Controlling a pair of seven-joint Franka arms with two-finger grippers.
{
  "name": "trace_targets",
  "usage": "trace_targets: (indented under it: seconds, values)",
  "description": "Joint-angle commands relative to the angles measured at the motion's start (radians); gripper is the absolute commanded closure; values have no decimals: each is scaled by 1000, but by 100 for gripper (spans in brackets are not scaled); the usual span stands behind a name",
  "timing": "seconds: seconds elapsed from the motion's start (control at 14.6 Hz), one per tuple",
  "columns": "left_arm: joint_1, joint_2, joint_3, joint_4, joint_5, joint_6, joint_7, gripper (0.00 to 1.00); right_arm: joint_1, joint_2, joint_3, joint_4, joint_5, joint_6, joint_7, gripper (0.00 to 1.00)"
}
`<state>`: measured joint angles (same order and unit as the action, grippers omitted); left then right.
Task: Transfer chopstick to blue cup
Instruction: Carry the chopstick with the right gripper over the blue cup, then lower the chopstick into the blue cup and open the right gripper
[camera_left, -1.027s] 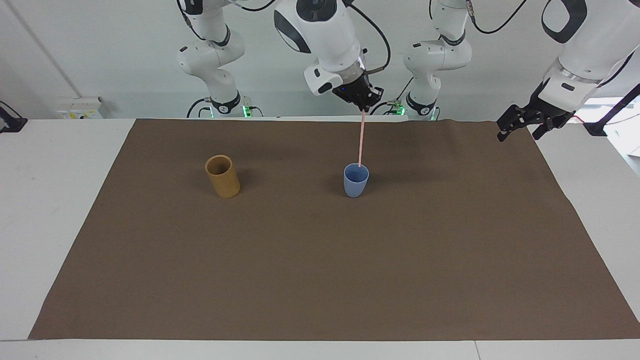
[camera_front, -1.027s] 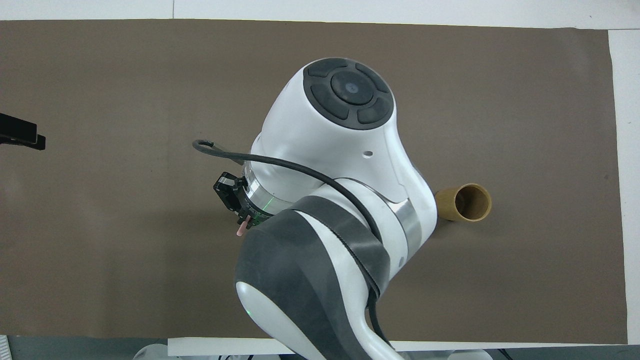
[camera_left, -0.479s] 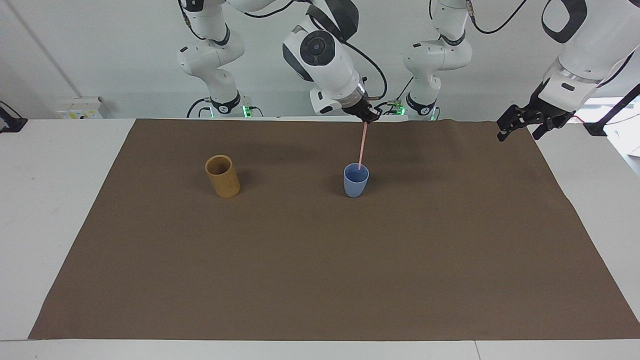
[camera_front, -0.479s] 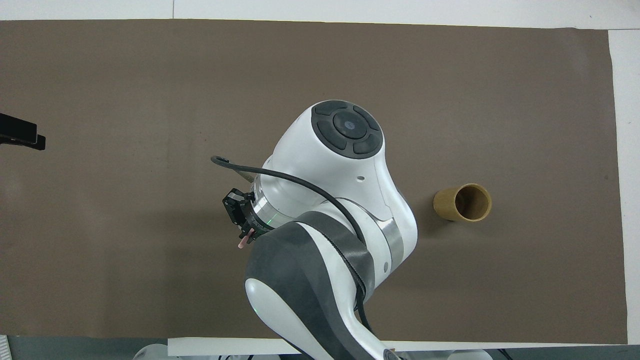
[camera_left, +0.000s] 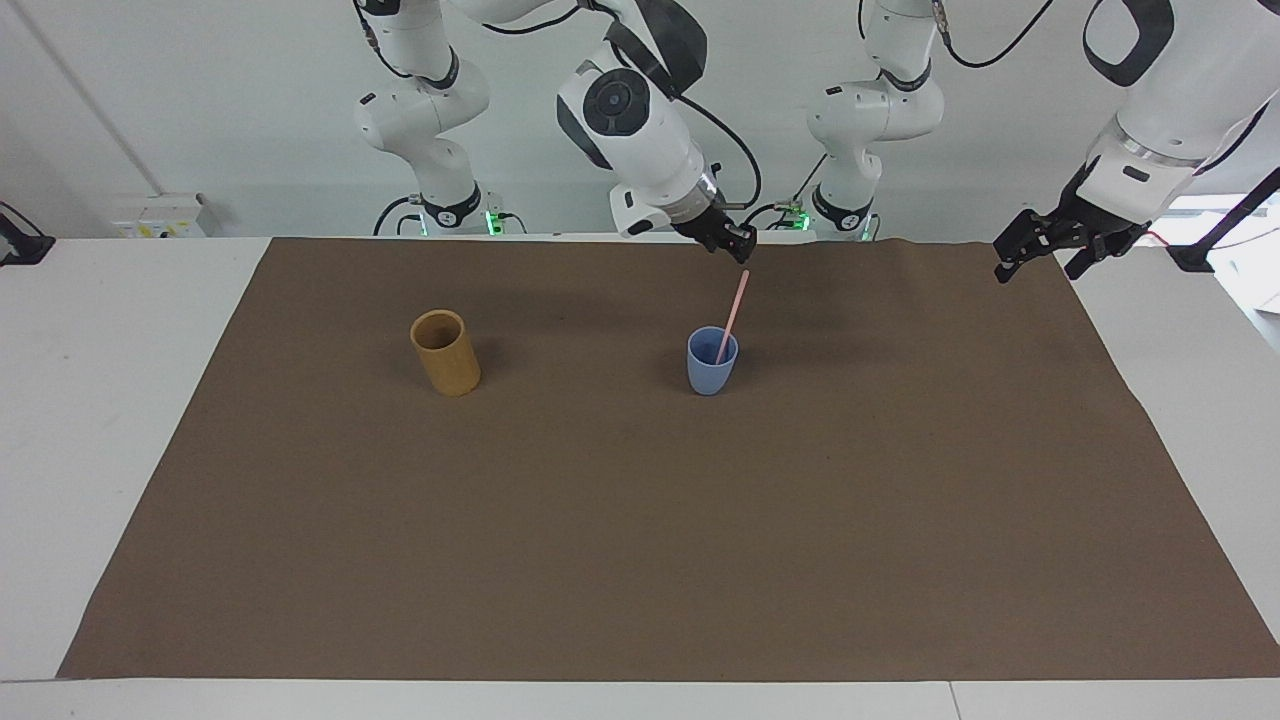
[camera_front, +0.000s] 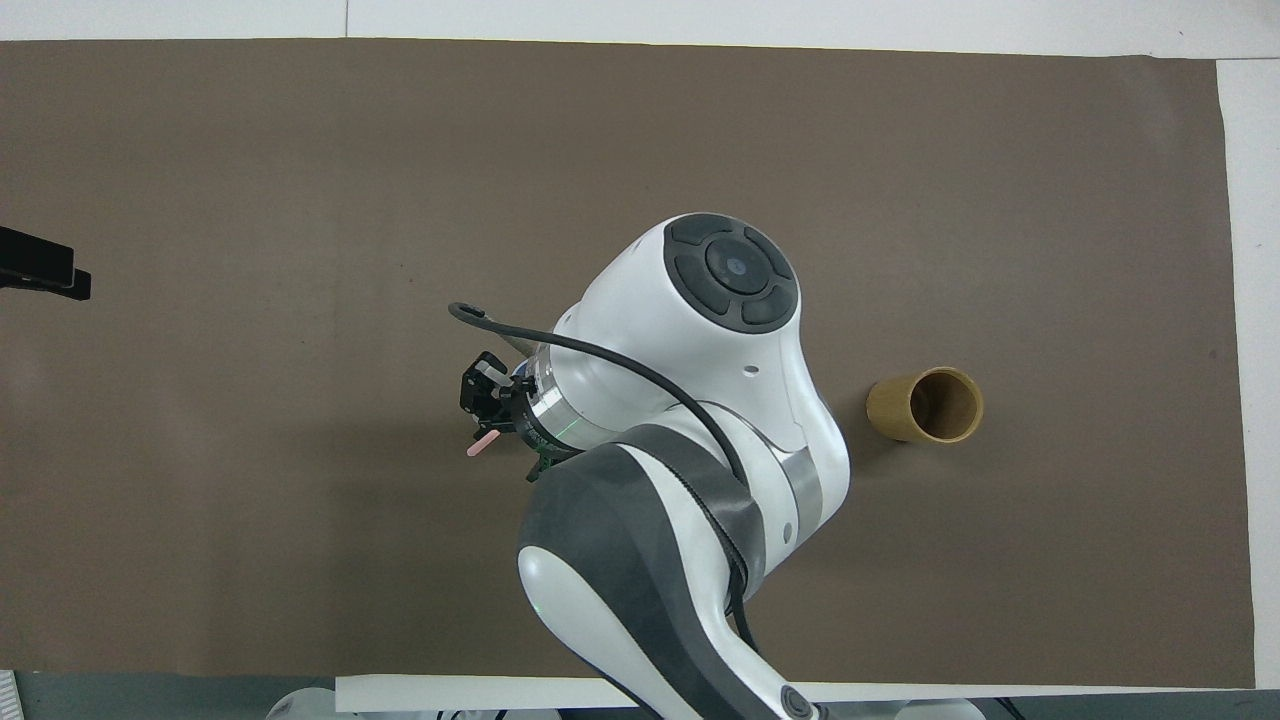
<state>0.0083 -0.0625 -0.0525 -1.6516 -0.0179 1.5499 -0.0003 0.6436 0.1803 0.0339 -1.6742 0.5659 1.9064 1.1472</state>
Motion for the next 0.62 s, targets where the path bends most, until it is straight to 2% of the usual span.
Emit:
trace_targets:
  seconds: [0.0,0.21,0.34,0.55]
  values:
    - [-1,-8,3,-5,10,-10,14,0,-25,-10,1,39,-56,-42,-34,0]
    - [-1,-8,3,-5,10,-10,14,0,-106,5,0,171,-254,-170,-87,0]
    - [-1,-7,3,-5,10,-10,14,0,-209,-37,-6,176,-374,-234,-333,0]
    - [-1,-8,3,-5,10,-10,14,0,-411,-94,-8,177,-437,-314,-675,0]
